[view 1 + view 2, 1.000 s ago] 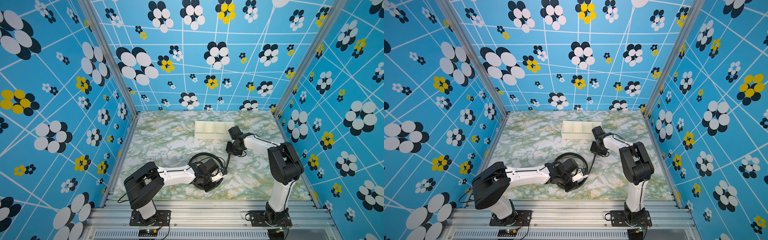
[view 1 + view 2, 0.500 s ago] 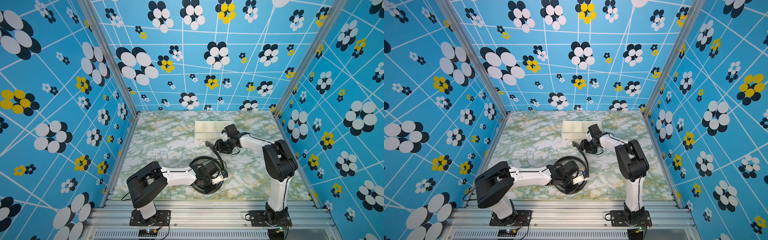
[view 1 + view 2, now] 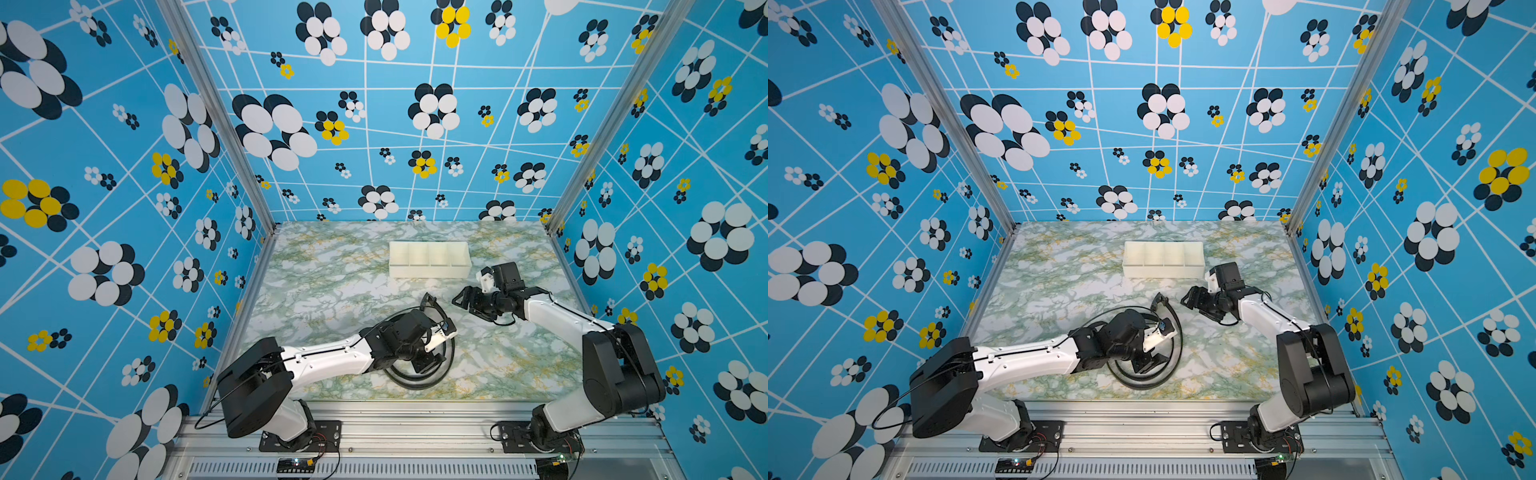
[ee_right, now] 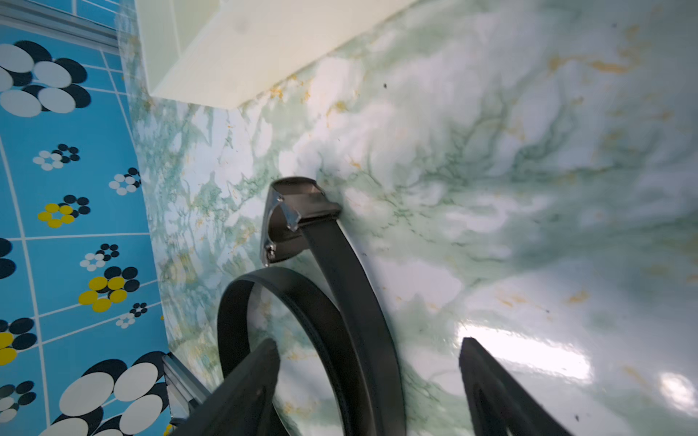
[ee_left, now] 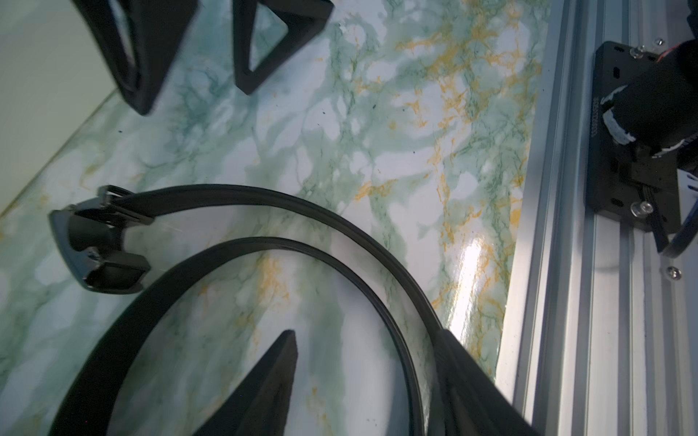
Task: Place the belts into the storage roll
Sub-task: Roll the belt at the center of the board.
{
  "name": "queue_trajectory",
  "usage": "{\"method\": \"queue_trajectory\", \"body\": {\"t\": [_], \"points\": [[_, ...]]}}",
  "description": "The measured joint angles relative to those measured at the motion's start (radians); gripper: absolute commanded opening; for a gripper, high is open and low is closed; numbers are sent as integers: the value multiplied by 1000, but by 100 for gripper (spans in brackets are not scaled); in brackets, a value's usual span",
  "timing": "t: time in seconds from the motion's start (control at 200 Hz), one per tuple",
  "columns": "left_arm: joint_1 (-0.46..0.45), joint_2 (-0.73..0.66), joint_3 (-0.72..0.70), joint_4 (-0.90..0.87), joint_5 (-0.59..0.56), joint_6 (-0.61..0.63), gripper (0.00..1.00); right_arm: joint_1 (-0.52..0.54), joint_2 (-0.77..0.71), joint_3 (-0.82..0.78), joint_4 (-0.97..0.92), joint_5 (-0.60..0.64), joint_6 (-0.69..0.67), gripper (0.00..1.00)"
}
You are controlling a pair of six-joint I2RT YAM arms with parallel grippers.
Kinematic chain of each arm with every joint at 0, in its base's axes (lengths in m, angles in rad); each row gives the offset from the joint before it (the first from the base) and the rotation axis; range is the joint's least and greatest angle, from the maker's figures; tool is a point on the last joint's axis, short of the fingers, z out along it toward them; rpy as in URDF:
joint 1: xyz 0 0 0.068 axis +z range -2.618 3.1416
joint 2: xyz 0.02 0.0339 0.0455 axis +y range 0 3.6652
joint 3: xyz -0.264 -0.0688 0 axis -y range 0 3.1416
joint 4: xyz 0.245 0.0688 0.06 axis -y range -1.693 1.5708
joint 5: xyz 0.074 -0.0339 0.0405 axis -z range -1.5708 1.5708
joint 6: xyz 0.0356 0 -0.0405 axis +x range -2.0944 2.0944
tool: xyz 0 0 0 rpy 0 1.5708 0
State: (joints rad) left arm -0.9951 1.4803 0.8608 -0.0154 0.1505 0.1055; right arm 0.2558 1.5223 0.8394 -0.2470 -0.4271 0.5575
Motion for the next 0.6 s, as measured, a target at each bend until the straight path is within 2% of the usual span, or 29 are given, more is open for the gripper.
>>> {"method": "queue_trajectory", "body": {"t": [0.11,0.285,0.435,0.6], "points": [[61,48,84,-17,-33,3,63,40,-51,-103,14,2,2,88],[163,234,280,-61,-73,54,63,91,-201,-243,64,7,15,91],[214,356,408,-139,-108,104,62,98,-301,-263,60,33,7,91],[220,424,484,-211,-152,152,59,98,-365,-263,24,52,-20,92]]}}
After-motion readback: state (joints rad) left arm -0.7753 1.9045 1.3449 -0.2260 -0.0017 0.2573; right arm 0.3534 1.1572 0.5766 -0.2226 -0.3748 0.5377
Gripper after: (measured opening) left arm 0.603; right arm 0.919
